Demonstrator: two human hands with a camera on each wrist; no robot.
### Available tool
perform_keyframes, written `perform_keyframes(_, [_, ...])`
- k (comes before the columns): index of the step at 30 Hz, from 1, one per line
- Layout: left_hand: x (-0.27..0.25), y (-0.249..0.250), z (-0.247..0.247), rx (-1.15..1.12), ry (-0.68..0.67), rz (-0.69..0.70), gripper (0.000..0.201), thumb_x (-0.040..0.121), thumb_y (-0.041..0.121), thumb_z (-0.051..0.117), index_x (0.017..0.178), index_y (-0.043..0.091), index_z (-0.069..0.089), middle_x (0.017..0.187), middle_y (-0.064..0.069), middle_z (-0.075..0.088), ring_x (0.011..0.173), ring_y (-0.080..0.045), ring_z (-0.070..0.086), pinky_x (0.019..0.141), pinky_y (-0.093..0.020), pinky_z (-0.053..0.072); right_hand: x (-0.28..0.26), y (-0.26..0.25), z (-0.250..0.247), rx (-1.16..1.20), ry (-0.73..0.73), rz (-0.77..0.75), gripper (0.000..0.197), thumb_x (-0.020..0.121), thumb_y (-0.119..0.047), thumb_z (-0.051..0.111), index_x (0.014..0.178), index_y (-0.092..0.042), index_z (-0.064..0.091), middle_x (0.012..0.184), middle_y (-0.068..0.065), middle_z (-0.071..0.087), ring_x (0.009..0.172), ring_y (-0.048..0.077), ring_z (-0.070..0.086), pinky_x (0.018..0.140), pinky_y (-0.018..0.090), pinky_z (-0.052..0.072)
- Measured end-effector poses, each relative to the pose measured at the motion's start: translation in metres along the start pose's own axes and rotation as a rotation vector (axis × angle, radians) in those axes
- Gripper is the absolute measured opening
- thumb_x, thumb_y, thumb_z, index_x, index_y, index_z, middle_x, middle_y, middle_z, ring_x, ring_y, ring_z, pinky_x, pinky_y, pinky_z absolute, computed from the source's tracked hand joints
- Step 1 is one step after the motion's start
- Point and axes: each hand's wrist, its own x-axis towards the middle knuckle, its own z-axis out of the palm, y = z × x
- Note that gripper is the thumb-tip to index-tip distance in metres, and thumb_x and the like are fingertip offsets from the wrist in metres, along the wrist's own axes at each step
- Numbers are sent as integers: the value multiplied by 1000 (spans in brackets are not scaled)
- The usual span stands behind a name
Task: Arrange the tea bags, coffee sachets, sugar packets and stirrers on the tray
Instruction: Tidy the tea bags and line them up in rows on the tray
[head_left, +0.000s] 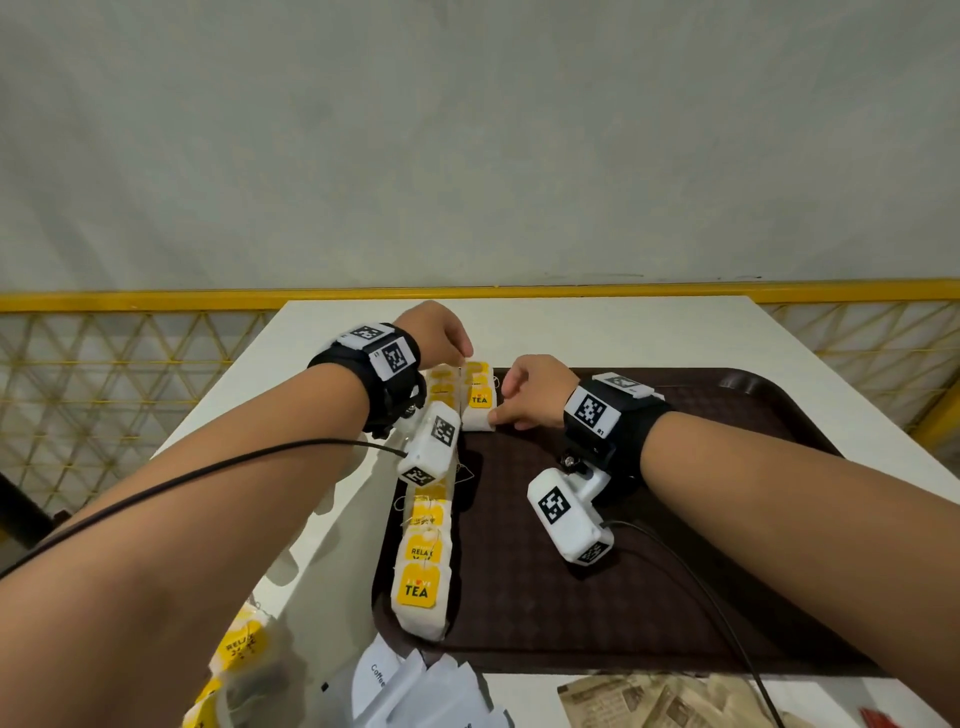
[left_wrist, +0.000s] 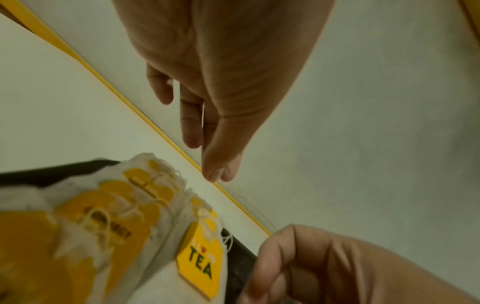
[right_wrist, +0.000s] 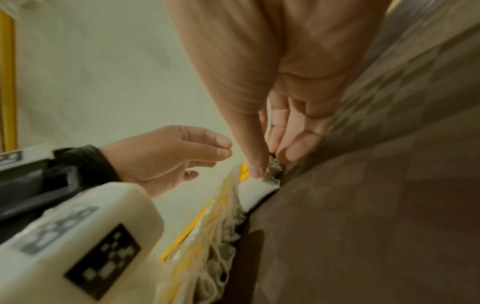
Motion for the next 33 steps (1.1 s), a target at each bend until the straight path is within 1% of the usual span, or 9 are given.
perform_keyframes(5, [-8, -5, -5, -65, 61, -62, 13, 83, 5, 68, 95, 9, 72, 101, -6, 68, 94, -15, 60, 88, -27, 47, -2, -1, 6, -27, -55, -30, 29, 70, 1, 81, 67, -12, 55, 68, 3, 57, 54, 11, 57, 43, 14, 48])
perform_keyframes(11, [-26, 2, 2, -75, 30, -90, 28, 91, 6, 56, 117, 8, 64, 122, -10, 60, 112, -20, 55, 86, -22, 39, 7, -5, 8, 55, 39, 32, 15, 77, -4, 69, 65, -7, 61, 71, 12, 63, 75, 30, 69, 78, 44, 59])
perform_keyframes(13, [-31, 5, 6, -47, -15, -148, 36, 93, 7, 50, 129, 7, 55, 137, -10, 50, 126, -23, 47, 98, -27, 38, 5, -8, 9, 90, 121, 26, 4, 81, -2, 61, 81, -2, 65, 93, 17, 67, 95, 35, 66, 87, 49, 54])
perform_keyframes(15, [-36, 10, 11, -10, -70, -210, 43, 95, 6, 44, 138, 2, 42, 145, -14, 41, 132, -28, 40, 106, -33, 35, 4, -11, 12, 51, 102, 47, 32, 84, 1, 54, 115, 11, 58, 122, 28, 58, 114, 39, 56, 97, 50, 46])
perform_keyframes(19, [-45, 16, 18, 14, -127, -271, 48, 96, 1, 36, 143, -4, 28, 150, -20, 30, 136, -31, 33, 107, -34, 32, 3, -14, 22, -2, -13, 71, 56, 91, 1, 46, 145, 2, 31, 148, 17, 38, 135, 28, 38, 103, 29, 36])
perform_keyframes(21, [-48, 18, 19, 34, -119, -280, 47, 96, 0, 34, 143, -5, 28, 150, -21, 31, 137, -32, 33, 94, -31, 38, 8, -14, 25, -10, -26, 79, 34, 92, -1, 46, 125, -9, 49, 125, 2, 52, 120, 21, 47, 86, 21, 42])
perform_keyframes(23, [-49, 18, 19, 39, -126, -295, 46, 97, -1, 32, 142, -6, 27, 150, -21, 30, 137, -32, 33, 78, -25, 36, 9, -13, 26, -2, 10, 94, 22, 88, -2, 47, 97, -22, 47, 84, -6, 41, 82, 13, 46, 56, 13, 32])
perform_keyframes(27, [-53, 14, 18, 6, -134, -318, 48, 98, 1, 32, 145, -3, 24, 153, -19, 25, 140, -31, 28, 106, -33, 30, 1, -12, 21, -27, 63, 86, 57, 88, 1, 51, 143, 0, 34, 133, 17, 50, 118, 30, 52, 81, 28, 46])
perform_keyframes(33, [-58, 13, 16, -52, -140, -334, 49, 97, 3, 36, 144, -3, 26, 152, -18, 27, 139, -31, 29, 112, -36, 29, -3, -1, 14, -118, 65, 27, 43, 71, -12, 80, 100, -15, 50, 96, 2, 51, 89, 19, 53, 66, 24, 43])
